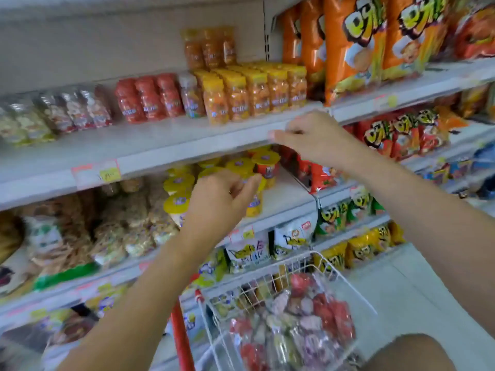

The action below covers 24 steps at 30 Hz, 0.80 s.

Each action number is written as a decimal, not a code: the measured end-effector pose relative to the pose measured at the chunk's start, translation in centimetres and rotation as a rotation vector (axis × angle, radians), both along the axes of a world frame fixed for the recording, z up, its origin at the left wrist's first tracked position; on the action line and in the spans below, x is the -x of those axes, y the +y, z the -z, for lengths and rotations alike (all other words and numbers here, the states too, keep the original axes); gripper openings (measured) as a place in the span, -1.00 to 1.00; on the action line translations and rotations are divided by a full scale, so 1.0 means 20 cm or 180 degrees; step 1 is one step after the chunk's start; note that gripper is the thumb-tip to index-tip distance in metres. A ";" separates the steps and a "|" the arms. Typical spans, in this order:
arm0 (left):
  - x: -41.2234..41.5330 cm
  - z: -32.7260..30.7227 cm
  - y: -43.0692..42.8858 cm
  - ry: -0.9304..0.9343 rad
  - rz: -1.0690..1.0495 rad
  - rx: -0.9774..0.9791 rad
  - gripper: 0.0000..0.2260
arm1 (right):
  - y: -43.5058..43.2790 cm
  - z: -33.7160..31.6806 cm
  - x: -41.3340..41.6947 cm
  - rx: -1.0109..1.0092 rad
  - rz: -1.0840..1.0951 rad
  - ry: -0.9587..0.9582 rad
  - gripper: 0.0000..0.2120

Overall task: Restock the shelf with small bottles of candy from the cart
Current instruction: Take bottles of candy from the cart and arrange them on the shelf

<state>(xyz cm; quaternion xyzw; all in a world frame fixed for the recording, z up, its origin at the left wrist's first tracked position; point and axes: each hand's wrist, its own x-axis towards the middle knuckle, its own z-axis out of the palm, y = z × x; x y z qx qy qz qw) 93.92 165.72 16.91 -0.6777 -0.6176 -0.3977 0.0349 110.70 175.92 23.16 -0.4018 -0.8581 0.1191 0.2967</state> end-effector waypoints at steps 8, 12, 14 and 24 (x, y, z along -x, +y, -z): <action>-0.06 0.77 -0.21 -0.0145 -0.0013 0.2401 -0.73 | -0.12 0.88 -0.21 0.1640 0.0176 -0.0843 -0.55; -0.03 1.13 -0.24 -0.0267 -0.0089 0.3247 -0.71 | -0.13 1.30 -0.29 0.2491 0.0610 -0.1276 -0.56; -0.04 1.26 -0.22 -0.0413 -0.0152 0.3394 -0.62 | -0.14 1.48 -0.34 0.2700 0.0943 -0.1363 -0.45; -0.35 1.65 0.24 -0.1823 -0.0592 0.3491 -0.64 | -0.12 2.10 -0.45 0.2990 0.1485 -0.1602 -0.76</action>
